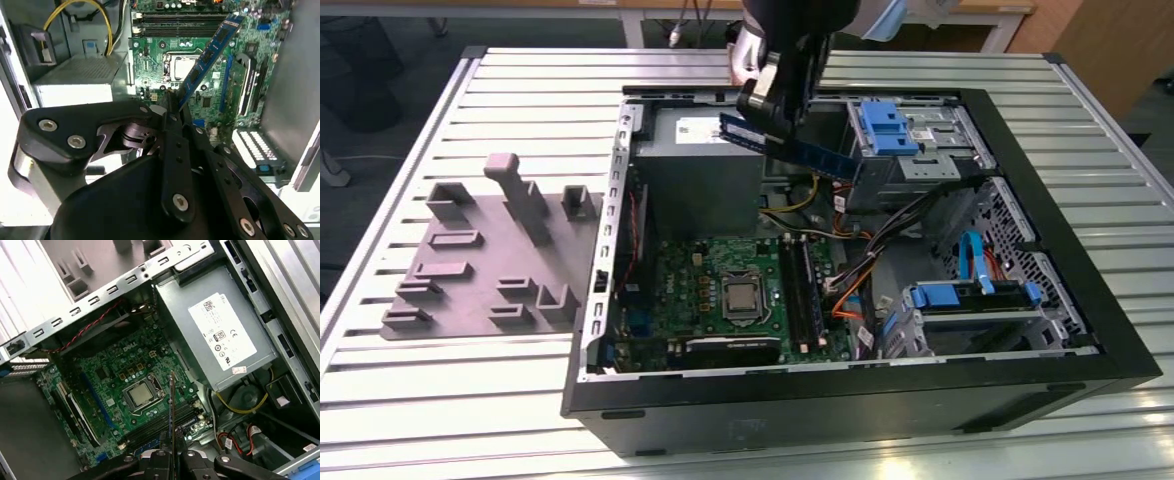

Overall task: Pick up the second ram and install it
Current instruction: 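Insert the second ram into the second slot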

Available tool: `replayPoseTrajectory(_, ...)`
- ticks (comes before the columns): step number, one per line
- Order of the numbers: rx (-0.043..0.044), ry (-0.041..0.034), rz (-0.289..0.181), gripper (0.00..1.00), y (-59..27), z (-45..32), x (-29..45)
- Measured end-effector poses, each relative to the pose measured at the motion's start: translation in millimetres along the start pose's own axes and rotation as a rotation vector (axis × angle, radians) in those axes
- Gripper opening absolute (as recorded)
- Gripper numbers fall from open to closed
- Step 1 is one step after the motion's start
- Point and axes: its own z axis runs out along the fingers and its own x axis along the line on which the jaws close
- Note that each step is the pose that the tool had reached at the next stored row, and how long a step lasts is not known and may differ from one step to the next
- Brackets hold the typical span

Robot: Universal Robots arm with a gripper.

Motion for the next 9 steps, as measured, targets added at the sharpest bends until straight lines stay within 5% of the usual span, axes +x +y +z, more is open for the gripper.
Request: replayPoseTrajectory(9,-0.001,-0.0003,0.135,0.14,0.0,2.7,0.0)
